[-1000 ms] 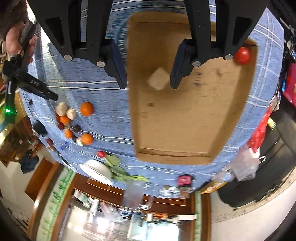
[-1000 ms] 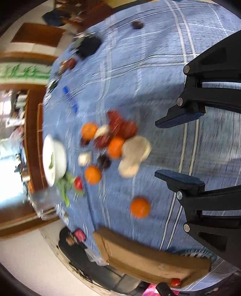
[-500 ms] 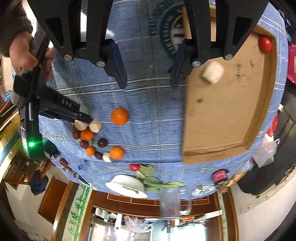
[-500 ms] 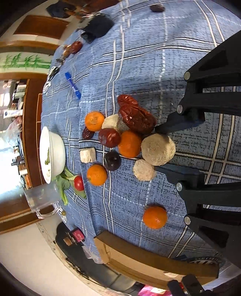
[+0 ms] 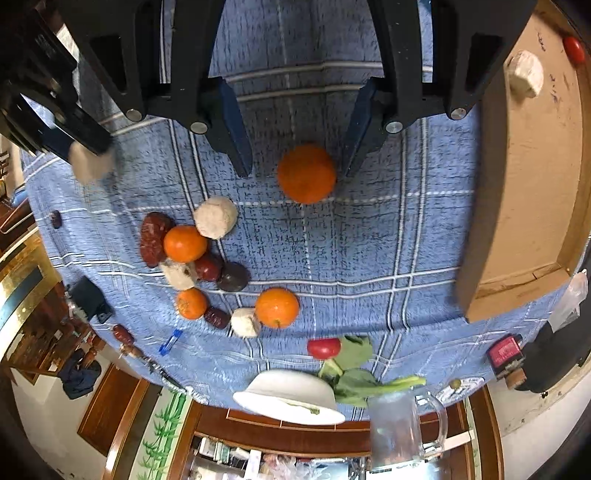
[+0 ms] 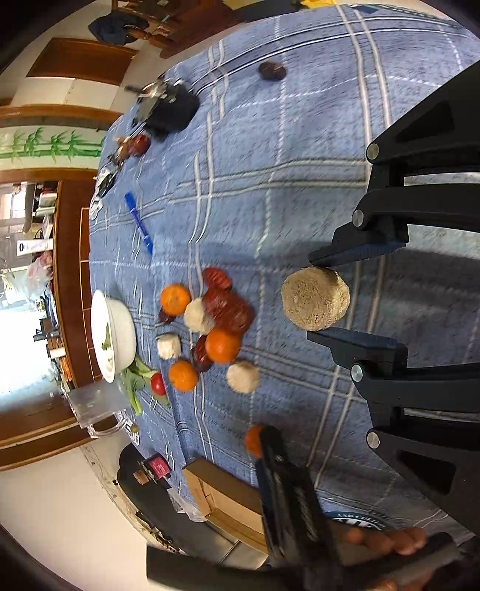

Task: Organize fruits
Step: 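Close the left tool on the tangerine and lift it, then carry the pastry ball and tangerine into the tray, opening both tools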

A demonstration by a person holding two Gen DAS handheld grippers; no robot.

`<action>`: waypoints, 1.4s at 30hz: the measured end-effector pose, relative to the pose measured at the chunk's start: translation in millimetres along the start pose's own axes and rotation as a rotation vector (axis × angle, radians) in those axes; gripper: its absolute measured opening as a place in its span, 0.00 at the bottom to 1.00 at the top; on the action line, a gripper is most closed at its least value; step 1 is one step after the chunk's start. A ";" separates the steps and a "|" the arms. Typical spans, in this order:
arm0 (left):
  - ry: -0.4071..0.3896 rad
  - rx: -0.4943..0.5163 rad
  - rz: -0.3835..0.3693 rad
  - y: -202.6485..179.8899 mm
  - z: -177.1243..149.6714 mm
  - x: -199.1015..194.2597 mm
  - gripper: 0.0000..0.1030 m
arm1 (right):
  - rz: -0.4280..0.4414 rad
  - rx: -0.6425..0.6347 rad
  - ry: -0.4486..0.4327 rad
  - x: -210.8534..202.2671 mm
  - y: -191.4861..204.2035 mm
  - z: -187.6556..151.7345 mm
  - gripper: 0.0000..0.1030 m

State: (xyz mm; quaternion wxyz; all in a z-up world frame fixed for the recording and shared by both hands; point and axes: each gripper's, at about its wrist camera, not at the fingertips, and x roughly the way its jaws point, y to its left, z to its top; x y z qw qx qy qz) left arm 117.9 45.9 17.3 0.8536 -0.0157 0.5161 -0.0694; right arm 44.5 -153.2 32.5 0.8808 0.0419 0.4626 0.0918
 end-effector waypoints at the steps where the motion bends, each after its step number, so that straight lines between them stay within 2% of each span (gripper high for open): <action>1: 0.005 -0.011 0.002 0.3 -0.3 4.4 0.38 | -0.005 0.000 0.002 -1.4 -1.8 -2.0 0.35; 2: 0.003 -0.017 0.014 1.3 -0.9 6.3 0.30 | -0.008 -0.001 0.002 -3.0 -3.2 -3.8 0.35; 5: -0.018 -0.004 0.021 1.1 -2.8 5.8 0.29 | -0.009 0.004 -0.004 -6.8 -5.8 -7.0 0.35; 10: -0.019 -0.035 -0.020 4.9 -10.2 -5.4 0.28 | -0.016 0.002 -0.012 -10.7 -2.8 -11.1 0.35; 19: -0.044 -0.006 -0.097 -0.2 -42.4 -49.2 0.28 | -0.030 -0.001 -0.045 -31.4 5.3 -24.1 0.35; 27: -0.059 -0.017 -0.122 8.5 -60.8 -72.7 0.28 | -0.048 0.012 -0.024 -37.2 15.5 -32.9 0.35; 35: -0.120 -0.065 -0.102 43.6 -59.7 -103.1 0.29 | -0.019 -0.056 -0.066 -44.7 59.8 -15.0 0.35; 42: -0.157 -0.143 -0.040 95.4 -61.3 -124.3 0.29 | 0.041 -0.119 -0.065 -35.4 107.6 -0.4 0.35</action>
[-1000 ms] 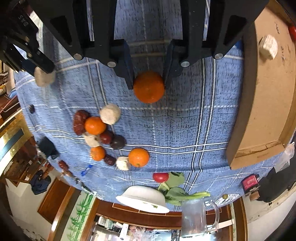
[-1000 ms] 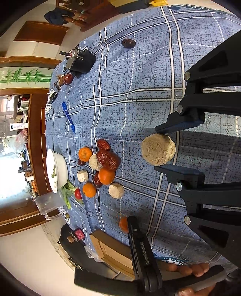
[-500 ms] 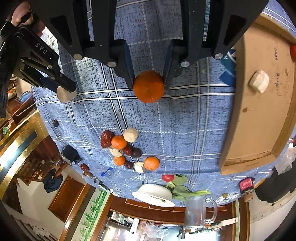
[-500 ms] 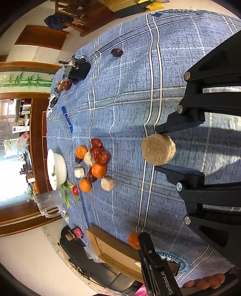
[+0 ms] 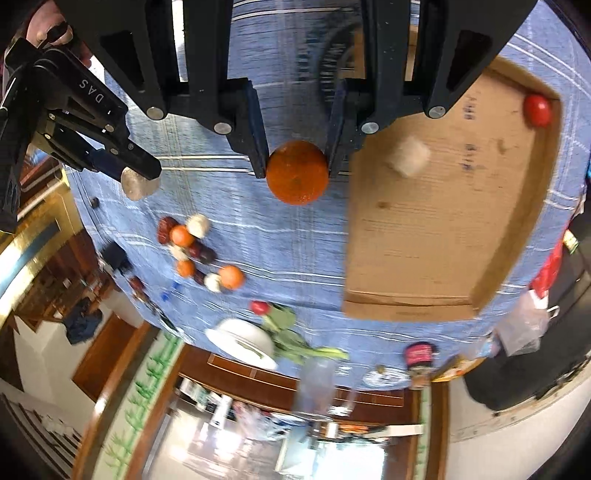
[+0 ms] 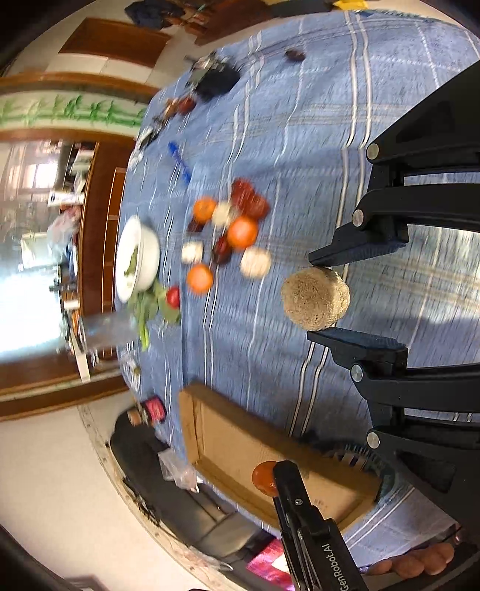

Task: Organize fruits
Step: 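Carry the pastry ball and tangerine into the tray, opening both tools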

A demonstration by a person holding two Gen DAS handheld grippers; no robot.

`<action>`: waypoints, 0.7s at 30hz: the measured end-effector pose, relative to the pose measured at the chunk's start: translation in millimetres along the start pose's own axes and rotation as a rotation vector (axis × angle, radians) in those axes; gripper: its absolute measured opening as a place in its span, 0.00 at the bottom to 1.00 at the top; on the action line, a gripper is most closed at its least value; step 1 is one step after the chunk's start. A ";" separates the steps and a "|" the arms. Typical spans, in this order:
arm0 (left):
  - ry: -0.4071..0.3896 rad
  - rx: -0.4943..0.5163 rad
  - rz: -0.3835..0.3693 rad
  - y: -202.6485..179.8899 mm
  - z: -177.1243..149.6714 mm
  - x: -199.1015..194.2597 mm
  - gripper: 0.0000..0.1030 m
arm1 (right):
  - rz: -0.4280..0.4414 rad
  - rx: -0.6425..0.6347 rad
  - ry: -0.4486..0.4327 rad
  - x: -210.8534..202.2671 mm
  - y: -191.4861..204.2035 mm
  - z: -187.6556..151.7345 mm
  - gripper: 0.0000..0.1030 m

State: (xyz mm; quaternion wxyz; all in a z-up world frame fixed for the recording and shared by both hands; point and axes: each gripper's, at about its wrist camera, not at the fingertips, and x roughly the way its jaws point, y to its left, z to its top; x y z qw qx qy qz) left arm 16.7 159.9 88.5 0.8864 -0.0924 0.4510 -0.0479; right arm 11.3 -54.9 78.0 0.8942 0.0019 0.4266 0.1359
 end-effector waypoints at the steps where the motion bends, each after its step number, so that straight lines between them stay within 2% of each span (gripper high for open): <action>1: -0.005 -0.007 0.007 6.6 0.7 -2.7 0.29 | 0.013 -0.011 0.001 2.5 8.1 4.0 0.36; 12: -0.028 -0.136 0.128 100.5 1.3 -23.6 0.29 | 0.143 -0.099 0.027 38.2 89.7 43.5 0.36; 21: 0.024 -0.187 0.197 152.3 -7.2 -4.9 0.29 | 0.230 -0.132 0.085 79.5 147.2 62.0 0.36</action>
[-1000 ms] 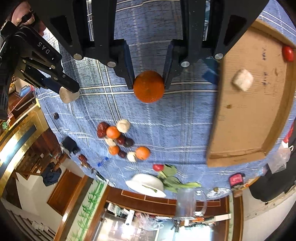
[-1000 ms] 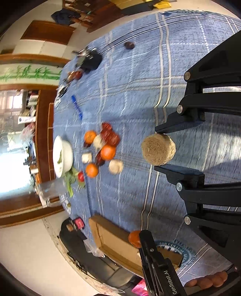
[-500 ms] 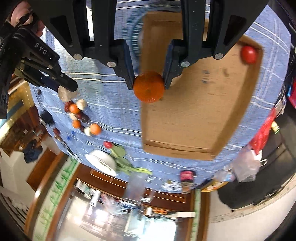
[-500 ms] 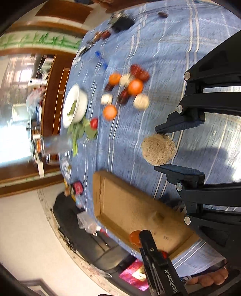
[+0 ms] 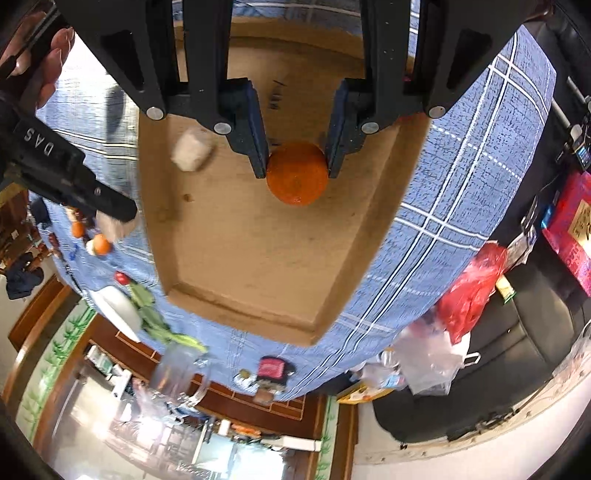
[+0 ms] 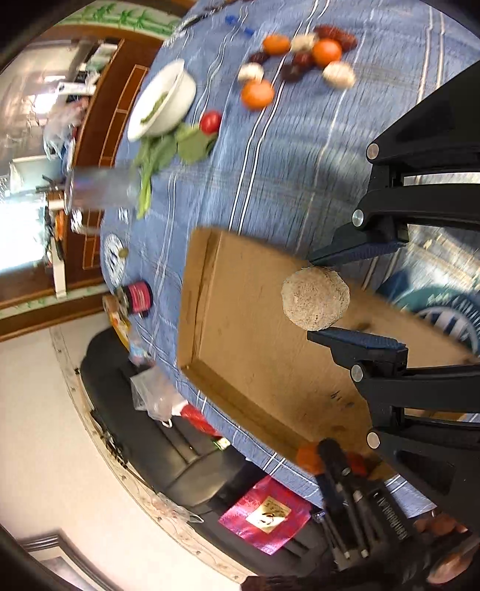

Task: Organize fruits
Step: 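Carry the pastry ball and tangerine into the tray, opening both tools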

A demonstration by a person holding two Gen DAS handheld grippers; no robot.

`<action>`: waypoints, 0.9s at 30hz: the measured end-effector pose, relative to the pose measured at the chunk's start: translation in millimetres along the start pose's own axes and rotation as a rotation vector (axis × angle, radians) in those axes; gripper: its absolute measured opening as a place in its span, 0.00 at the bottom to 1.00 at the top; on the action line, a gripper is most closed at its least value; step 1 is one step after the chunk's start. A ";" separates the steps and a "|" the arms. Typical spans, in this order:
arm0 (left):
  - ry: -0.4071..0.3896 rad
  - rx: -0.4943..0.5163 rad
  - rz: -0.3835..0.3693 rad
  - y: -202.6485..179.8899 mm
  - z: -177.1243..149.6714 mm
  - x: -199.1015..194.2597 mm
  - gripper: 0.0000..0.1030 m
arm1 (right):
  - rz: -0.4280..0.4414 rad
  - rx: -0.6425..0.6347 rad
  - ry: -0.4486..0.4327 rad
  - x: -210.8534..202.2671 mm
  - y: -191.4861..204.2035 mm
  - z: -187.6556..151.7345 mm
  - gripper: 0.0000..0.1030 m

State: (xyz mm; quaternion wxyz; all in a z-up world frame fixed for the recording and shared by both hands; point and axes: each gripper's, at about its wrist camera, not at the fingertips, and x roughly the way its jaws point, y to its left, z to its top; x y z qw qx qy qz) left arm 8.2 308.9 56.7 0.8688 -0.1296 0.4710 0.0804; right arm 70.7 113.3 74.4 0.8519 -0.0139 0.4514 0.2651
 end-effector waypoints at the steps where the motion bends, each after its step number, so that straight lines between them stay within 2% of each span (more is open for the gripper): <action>1: 0.009 -0.004 0.003 3.6 -0.1 4.9 0.29 | 0.004 -0.009 0.005 7.6 4.4 2.8 0.36; 6: 0.036 -0.005 0.004 10.7 0.8 22.7 0.29 | 0.006 -0.040 0.054 43.7 20.6 9.4 0.36; 12: 0.035 0.024 0.006 11.8 3.7 34.6 0.29 | -0.016 -0.078 0.088 67.7 27.6 10.4 0.36; 17: 0.052 0.011 -0.002 15.6 4.1 43.8 0.29 | -0.026 -0.095 0.100 76.2 28.4 10.0 0.36; 27: 0.044 0.047 0.036 8.3 1.1 42.5 0.33 | -0.045 -0.105 0.104 78.4 28.6 7.8 0.37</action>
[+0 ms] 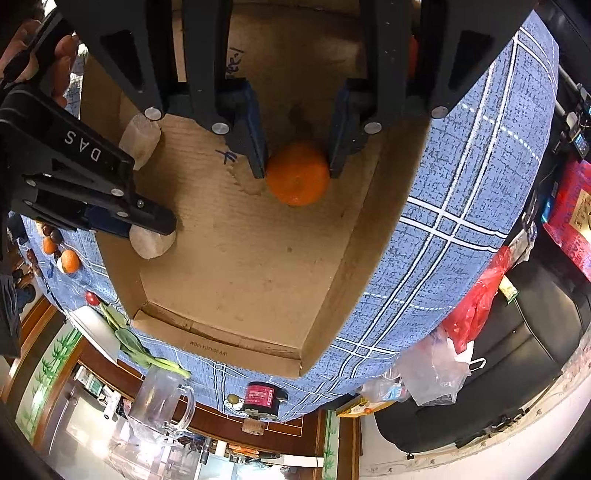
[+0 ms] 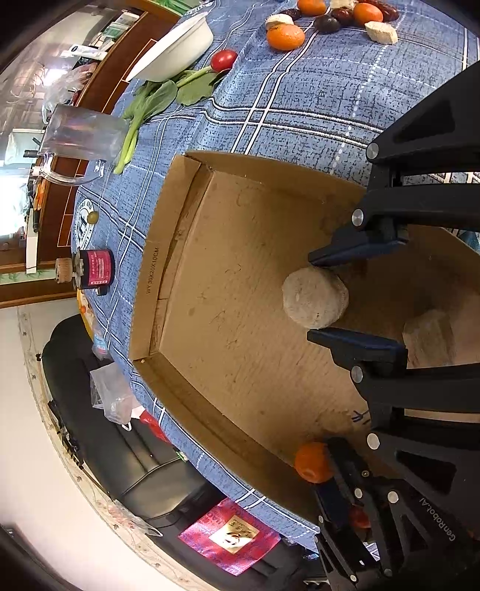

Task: Organize fruits
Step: 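Carry the pastry ball and tangerine into the tray, opening both tools, then close the right tool on a dried red date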

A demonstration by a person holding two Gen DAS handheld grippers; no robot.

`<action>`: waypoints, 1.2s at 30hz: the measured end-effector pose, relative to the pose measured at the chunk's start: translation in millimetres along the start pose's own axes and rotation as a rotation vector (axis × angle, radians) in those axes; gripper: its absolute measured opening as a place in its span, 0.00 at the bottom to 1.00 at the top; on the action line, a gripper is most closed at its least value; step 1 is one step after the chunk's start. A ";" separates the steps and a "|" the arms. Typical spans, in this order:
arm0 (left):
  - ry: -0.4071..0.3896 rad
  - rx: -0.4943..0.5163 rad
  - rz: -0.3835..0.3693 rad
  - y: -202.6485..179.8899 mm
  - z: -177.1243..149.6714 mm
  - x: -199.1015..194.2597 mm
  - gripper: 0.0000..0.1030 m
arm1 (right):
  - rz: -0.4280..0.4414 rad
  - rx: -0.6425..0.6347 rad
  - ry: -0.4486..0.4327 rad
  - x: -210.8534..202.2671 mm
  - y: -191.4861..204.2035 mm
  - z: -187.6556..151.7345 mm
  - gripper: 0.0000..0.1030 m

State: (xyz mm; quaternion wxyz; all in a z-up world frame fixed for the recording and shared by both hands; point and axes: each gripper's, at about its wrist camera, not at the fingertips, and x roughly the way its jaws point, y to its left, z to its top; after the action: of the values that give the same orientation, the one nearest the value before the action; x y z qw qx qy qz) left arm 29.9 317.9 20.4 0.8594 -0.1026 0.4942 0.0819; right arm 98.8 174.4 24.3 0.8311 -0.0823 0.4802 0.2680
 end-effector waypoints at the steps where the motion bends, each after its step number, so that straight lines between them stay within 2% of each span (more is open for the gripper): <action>1: -0.003 -0.001 0.005 -0.2 -0.9 -1.6 0.37 | -0.002 -0.002 0.001 -1.3 0.4 -0.5 0.37; 3: -0.015 0.001 0.019 -1.0 -3.0 -5.1 0.43 | 0.000 -0.003 -0.001 -4.3 0.3 -1.7 0.41; 4: -0.021 0.006 0.028 -1.6 -4.5 -7.4 0.44 | 0.002 -0.003 -0.002 -5.6 0.2 -2.2 0.45; 6: -0.027 0.013 0.037 -2.6 -7.4 -11.7 0.45 | 0.003 -0.006 -0.010 -9.4 0.5 -4.4 0.46; 11: -0.042 -0.006 0.047 -0.5 -14.1 -24.6 0.46 | 0.008 -0.011 -0.040 -28.1 0.7 -11.8 0.46; 15: -0.084 -0.028 0.078 -0.9 -18.1 -39.4 0.46 | 0.012 -0.007 -0.087 -54.4 -3.4 -20.5 0.46; 21: -0.118 -0.048 0.080 -15.7 -18.6 -53.3 0.47 | -0.010 0.048 -0.118 -89.2 -31.6 -46.7 0.46; 26: -0.122 -0.005 0.034 -56.6 -19.6 -54.1 0.56 | -0.063 0.120 -0.128 -116.5 -72.9 -84.8 0.46; 31: -0.109 0.078 -0.064 -121.1 -22.3 -51.7 0.69 | -0.102 0.226 -0.119 -139.0 -126.9 -126.7 0.46; 33: -0.103 0.112 -0.092 -146.3 -24.4 -50.2 0.75 | -0.137 0.269 -0.115 -148.1 -151.7 -145.6 0.49; 36: -0.088 0.172 -0.114 -184.6 -29.1 -45.7 0.77 | -0.182 0.328 -0.114 -158.7 -187.2 -165.9 0.53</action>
State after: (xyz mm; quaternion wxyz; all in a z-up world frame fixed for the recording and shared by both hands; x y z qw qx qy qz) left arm 27.7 130.4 63.3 0.8892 -0.0526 0.4544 -0.0056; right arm 9.2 -107.0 48.3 0.8801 0.0266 0.4601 0.1142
